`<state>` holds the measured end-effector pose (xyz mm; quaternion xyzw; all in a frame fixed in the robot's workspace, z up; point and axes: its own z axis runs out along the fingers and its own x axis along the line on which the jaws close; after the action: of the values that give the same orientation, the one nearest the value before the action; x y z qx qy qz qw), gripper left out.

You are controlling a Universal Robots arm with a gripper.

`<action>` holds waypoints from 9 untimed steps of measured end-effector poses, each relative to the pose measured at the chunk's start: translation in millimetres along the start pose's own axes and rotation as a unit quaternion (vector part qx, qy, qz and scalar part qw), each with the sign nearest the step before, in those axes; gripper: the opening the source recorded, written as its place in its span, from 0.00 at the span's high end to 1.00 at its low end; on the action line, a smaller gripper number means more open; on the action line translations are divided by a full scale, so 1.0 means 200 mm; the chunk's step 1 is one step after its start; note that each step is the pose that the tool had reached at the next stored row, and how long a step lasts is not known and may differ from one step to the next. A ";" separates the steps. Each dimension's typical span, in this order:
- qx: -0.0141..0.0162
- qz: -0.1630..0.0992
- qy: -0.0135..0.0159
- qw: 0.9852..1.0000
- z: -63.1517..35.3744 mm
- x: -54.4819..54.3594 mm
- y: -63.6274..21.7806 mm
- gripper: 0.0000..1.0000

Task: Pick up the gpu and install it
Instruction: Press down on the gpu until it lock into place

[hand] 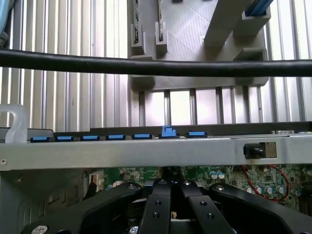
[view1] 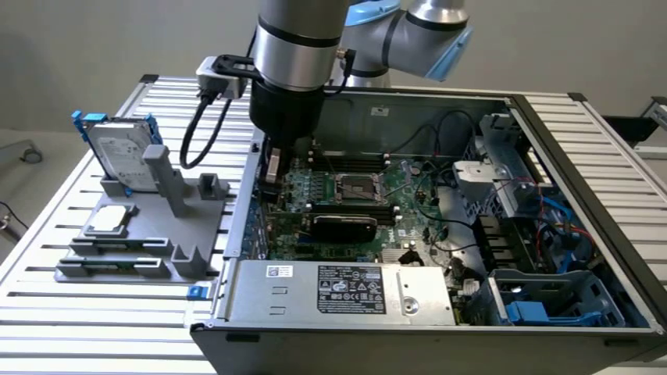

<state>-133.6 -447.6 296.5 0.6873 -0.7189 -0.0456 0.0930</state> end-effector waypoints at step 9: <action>-0.002 0.003 -0.001 1.000 -0.025 0.00 -0.012 0.89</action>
<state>-130.2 -447.5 301.0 0.6848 -0.7210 -0.0475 0.0942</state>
